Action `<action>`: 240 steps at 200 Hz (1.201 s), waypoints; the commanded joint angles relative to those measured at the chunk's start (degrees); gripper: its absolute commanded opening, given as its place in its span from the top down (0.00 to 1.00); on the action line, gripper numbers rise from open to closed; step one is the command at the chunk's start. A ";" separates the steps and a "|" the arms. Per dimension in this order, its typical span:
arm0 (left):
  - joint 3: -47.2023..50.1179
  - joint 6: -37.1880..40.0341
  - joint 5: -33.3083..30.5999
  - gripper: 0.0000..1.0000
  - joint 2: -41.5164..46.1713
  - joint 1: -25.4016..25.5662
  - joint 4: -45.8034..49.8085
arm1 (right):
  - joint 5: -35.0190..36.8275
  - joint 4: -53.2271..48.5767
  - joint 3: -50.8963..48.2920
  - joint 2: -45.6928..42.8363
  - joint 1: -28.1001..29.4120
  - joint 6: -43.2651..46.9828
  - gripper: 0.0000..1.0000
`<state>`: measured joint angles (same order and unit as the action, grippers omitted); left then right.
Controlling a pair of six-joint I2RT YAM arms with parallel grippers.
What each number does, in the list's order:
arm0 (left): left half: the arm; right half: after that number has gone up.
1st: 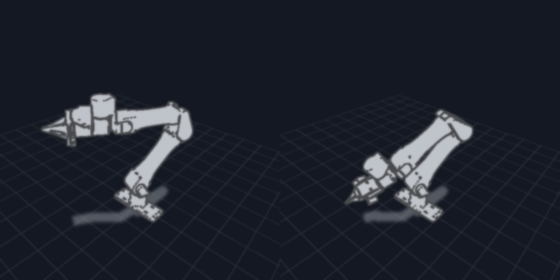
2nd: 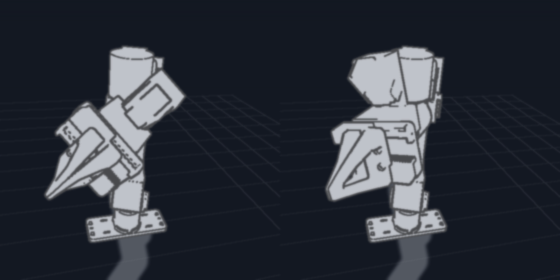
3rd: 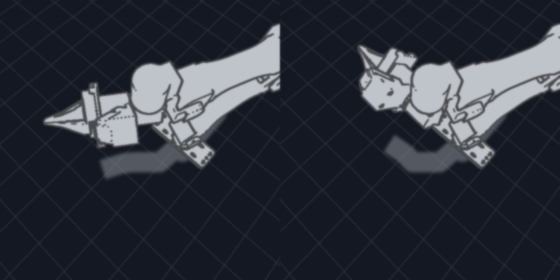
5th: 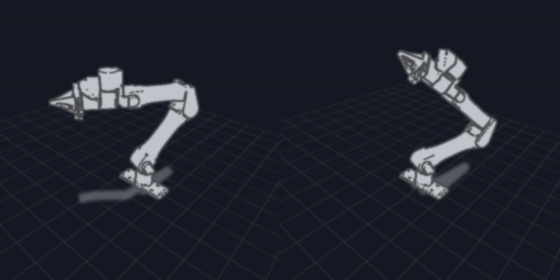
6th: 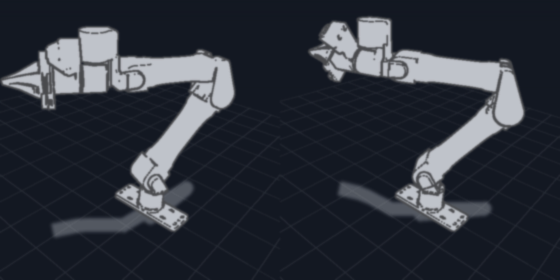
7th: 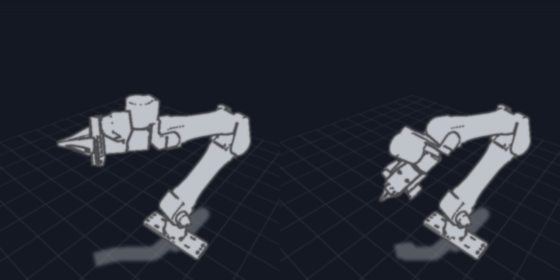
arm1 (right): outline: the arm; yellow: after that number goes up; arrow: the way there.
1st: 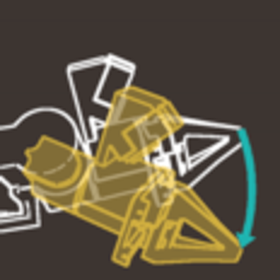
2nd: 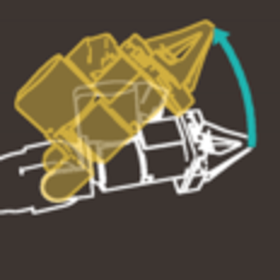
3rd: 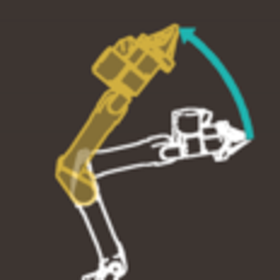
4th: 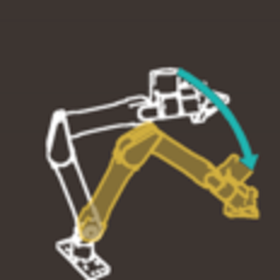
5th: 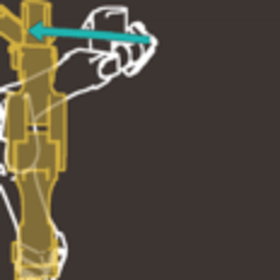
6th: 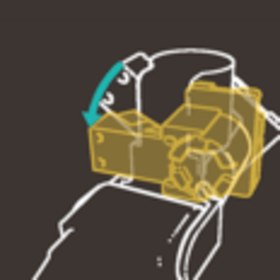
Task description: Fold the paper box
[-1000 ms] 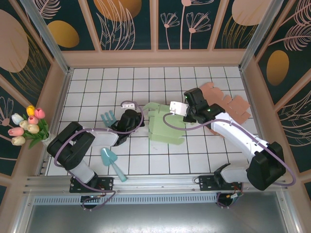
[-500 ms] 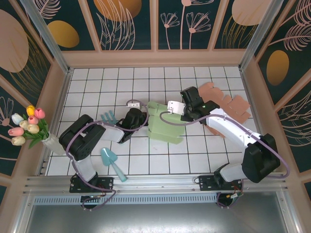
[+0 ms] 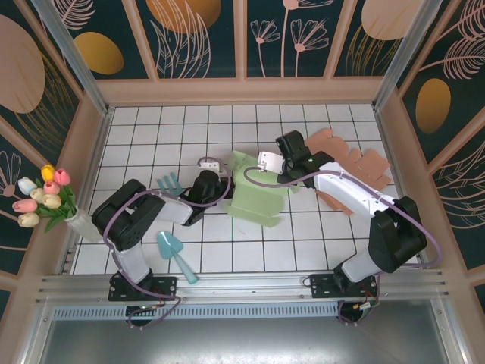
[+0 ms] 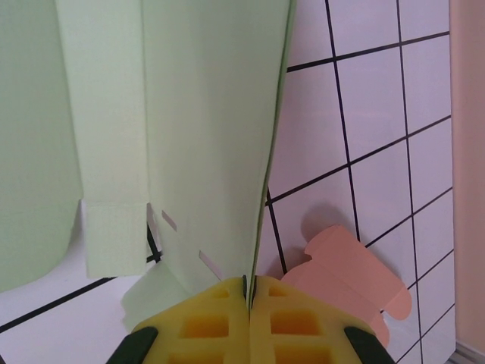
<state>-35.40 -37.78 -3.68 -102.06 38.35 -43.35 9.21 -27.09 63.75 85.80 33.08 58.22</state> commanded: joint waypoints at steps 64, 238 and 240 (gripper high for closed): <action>21.38 5.40 -10.96 0.96 16.80 0.13 -18.06 | 4.85 8.33 -5.91 -2.02 1.11 12.18 1.00; 27.31 16.81 3.59 0.66 1.60 0.08 -44.76 | 7.53 37.46 -22.55 -6.30 5.85 28.03 1.00; 27.31 16.85 3.75 0.66 1.58 0.09 -44.79 | 7.50 37.46 -22.53 -6.33 5.83 28.01 1.00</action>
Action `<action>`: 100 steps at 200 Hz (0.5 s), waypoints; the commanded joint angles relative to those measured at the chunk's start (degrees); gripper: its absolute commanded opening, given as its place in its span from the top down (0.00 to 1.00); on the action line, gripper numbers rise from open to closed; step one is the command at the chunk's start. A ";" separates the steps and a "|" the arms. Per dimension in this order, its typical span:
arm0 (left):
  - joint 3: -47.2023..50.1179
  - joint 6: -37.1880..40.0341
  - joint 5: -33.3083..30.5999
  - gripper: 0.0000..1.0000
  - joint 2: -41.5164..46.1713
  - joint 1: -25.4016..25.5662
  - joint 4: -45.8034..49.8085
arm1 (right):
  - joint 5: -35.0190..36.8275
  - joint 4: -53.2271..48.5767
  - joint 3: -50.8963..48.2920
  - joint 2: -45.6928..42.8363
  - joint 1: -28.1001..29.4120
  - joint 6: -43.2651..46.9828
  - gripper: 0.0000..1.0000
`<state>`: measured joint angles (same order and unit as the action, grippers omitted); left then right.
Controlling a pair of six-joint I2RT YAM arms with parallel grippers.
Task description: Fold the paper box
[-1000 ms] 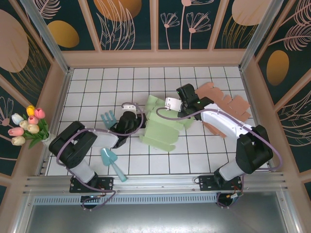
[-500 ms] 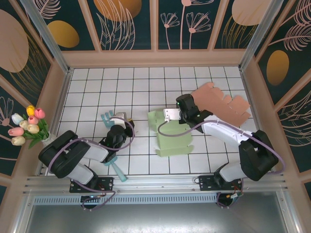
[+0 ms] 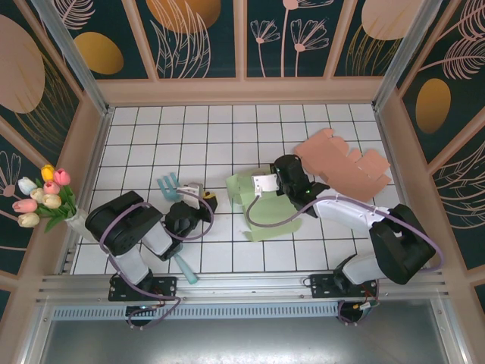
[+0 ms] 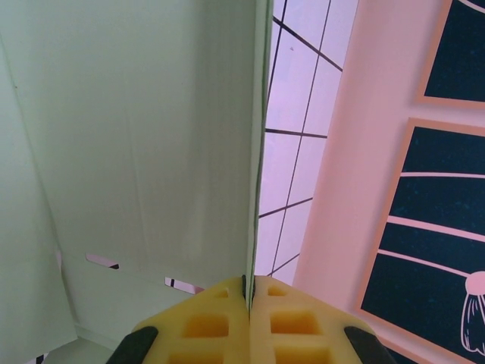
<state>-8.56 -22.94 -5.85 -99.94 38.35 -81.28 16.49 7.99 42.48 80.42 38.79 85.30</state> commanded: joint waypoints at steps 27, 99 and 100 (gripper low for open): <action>0.50 2.89 8.35 0.63 0.01 0.07 -6.86 | 0.03 1.44 -1.35 -0.88 0.12 0.32 1.00; -3.38 2.30 8.87 0.61 -0.45 0.09 -1.64 | -0.24 3.37 -2.95 -1.40 0.23 0.21 1.00; -3.43 2.16 8.85 0.61 -0.44 0.12 -1.45 | -0.28 3.49 -3.03 -1.45 0.19 0.26 1.00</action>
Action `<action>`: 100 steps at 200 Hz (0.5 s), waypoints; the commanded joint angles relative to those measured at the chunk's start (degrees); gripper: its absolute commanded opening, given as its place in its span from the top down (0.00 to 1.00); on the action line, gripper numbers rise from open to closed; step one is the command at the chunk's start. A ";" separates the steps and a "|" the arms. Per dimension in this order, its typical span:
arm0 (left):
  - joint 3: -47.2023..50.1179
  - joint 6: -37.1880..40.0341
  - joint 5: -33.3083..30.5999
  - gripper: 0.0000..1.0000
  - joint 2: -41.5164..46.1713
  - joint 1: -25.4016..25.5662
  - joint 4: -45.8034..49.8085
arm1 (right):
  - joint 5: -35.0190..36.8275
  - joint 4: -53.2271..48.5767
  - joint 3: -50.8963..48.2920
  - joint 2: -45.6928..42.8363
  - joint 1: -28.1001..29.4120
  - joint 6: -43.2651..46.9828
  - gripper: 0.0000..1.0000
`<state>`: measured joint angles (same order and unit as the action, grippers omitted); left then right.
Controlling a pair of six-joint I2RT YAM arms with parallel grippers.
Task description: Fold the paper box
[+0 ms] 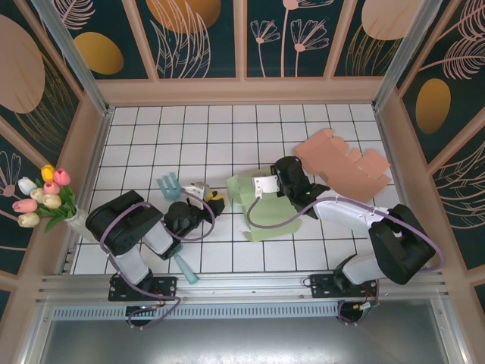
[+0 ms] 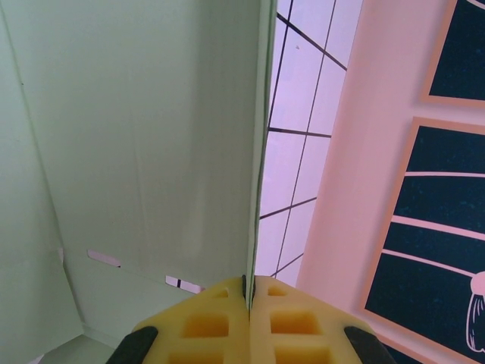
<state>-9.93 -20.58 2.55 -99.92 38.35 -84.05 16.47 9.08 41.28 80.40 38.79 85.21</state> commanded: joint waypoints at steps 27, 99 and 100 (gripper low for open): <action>-2.94 -1.45 2.02 0.61 -0.67 0.14 1.95 | -0.18 5.42 -3.36 -1.47 0.33 0.79 1.00; -4.77 -2.24 4.33 0.63 -4.88 0.09 0.95 | 0.14 7.38 -5.74 -1.32 1.03 0.16 1.00; -4.80 -2.34 4.32 0.63 -4.91 0.12 1.01 | 0.18 7.28 -5.71 -1.31 1.03 0.14 1.00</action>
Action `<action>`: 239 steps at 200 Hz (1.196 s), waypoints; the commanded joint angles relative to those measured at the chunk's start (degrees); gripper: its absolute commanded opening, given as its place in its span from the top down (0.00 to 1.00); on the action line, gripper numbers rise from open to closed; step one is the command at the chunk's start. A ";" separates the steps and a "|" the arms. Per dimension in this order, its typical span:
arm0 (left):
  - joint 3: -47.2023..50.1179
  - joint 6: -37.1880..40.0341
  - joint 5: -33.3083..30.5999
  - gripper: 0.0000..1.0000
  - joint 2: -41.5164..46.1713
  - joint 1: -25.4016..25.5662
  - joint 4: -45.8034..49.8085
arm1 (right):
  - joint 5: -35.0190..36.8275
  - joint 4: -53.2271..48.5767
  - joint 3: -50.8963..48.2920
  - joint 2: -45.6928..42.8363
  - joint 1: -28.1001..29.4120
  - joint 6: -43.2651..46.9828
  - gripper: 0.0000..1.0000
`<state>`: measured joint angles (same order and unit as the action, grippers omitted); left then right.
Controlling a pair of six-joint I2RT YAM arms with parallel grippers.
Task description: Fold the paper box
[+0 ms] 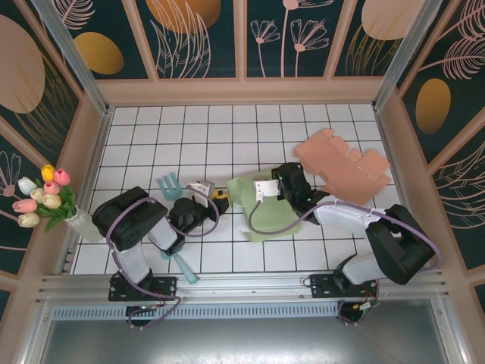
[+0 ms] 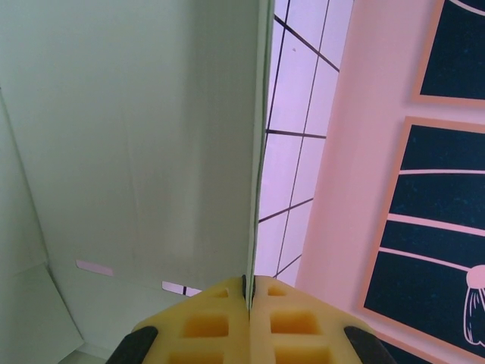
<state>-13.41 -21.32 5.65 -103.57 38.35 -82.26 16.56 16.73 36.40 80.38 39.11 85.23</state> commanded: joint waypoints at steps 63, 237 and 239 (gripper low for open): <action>-3.89 -4.42 3.34 0.64 -3.08 0.11 -0.54 | -0.03 -0.82 -0.33 -0.76 0.70 -0.59 1.00; -5.59 -7.37 2.06 0.70 -3.74 4.55 -1.38 | 2.65 3.13 -2.82 -0.72 2.93 -1.63 1.00; -5.73 -7.34 1.97 0.70 -3.72 4.65 -1.19 | 2.67 3.13 -2.87 -0.83 2.97 -1.71 1.00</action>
<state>-17.41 -28.16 8.56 -108.38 41.91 -83.53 19.25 19.09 35.05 80.40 41.17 84.93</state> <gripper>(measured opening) 0.301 0.048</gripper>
